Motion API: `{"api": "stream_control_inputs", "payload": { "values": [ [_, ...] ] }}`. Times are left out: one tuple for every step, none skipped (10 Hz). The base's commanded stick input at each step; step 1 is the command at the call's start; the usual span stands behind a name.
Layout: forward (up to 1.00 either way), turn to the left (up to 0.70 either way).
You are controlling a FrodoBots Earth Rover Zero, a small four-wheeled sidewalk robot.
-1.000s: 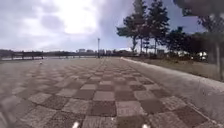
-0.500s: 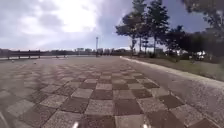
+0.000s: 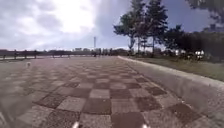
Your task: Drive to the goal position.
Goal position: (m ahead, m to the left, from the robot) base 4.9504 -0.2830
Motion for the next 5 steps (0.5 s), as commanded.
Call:
{"api": "stream_control_inputs", "payload": {
  "values": [
    [0.70, 0.35],
    [0.70, 0.35],
    [0.70, 0.35],
    [0.70, 0.35],
    [0.70, 0.35]
  ]
}}
